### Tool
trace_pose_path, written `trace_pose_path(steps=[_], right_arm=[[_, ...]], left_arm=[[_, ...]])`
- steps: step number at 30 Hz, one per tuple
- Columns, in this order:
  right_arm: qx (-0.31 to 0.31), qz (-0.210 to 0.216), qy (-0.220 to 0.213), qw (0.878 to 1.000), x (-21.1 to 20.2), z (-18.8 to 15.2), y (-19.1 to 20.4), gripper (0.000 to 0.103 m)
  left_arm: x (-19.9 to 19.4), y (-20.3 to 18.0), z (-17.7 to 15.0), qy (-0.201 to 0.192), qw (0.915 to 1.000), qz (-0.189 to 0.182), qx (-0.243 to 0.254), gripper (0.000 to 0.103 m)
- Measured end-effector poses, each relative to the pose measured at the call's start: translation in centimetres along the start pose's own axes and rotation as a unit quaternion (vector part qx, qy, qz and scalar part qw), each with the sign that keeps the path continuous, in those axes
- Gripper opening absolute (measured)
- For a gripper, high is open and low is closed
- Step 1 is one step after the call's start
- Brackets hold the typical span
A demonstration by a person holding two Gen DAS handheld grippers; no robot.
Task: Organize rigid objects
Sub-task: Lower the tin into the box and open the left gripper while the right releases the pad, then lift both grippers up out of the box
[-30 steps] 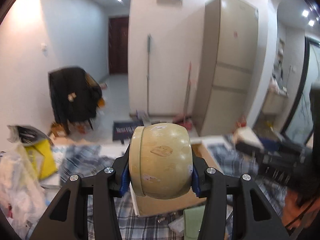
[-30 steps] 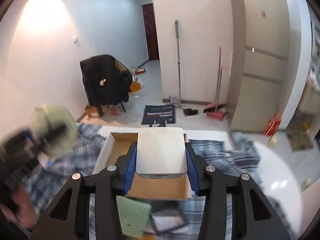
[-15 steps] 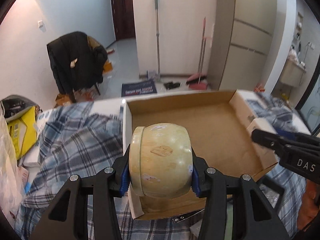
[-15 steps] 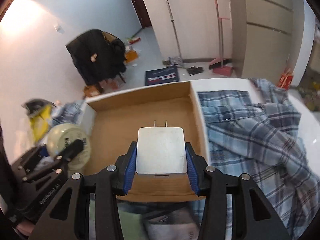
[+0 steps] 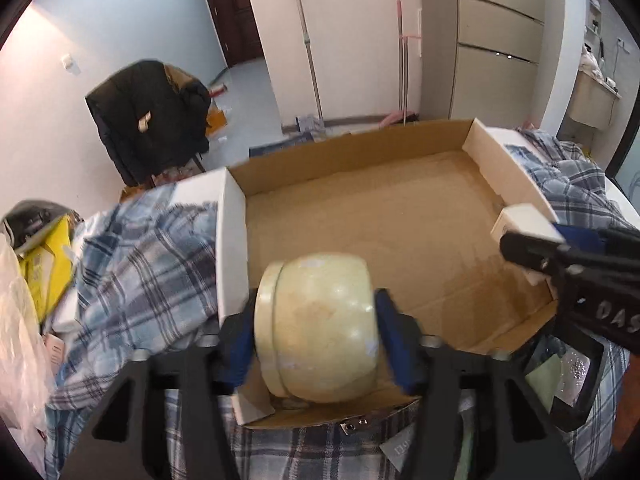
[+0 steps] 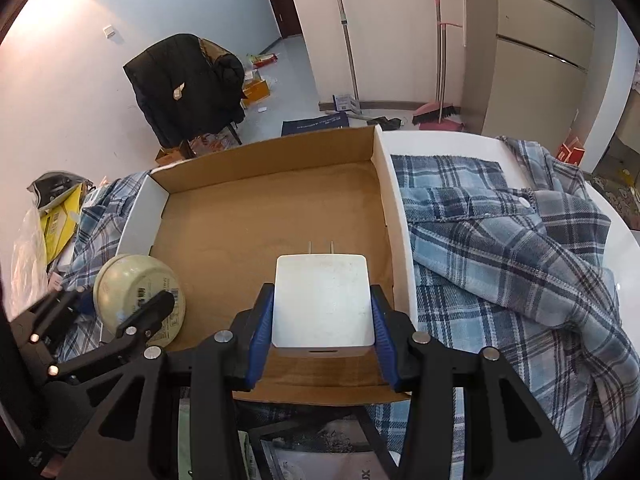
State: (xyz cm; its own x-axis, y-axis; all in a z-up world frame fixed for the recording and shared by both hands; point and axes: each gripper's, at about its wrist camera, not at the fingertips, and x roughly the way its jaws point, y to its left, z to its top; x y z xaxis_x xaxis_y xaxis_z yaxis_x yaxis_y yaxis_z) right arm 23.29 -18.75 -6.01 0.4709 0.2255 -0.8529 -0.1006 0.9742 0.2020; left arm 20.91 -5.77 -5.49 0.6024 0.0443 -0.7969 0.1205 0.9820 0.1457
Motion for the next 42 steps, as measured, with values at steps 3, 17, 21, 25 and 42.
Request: trace_pose_path(steps=[3, 17, 21, 25, 42], right_arm=[[-0.002, -0.004, 0.005, 1.0, 0.5, 0.0, 0.2, 0.044], [-0.012, -0.013, 0.031, 0.999, 2.0, -0.7, 0.6, 0.044], [-0.017, -0.014, 0.025, 0.999, 1.7, -0.5, 0.9, 0.057], [-0.029, -0.019, -0.012, 0.999, -1.1, -0.1, 1.2, 0.06], [-0.053, -0.018, -0.183, 0.981, -17.0, -6.0, 1.7, 0.068]], left_arm=[[-1.7, 0.4, 0.4, -0.046, 0.9989, 0.007, -0.004, 0.078], [-6.7, 3.8, 1.0, -0.172, 0.9808, 0.005, -0.092, 0.082], [-7.9, 3.8, 0.9, -0.196, 0.9758, 0.012, -0.096, 0.082], [-10.5, 3.8, 0.5, -0.22, 0.969, 0.011, -0.111, 0.082], [-25.1, 4.3, -6.3, -0.386, 0.9156, -0.016, -0.113, 0.103]])
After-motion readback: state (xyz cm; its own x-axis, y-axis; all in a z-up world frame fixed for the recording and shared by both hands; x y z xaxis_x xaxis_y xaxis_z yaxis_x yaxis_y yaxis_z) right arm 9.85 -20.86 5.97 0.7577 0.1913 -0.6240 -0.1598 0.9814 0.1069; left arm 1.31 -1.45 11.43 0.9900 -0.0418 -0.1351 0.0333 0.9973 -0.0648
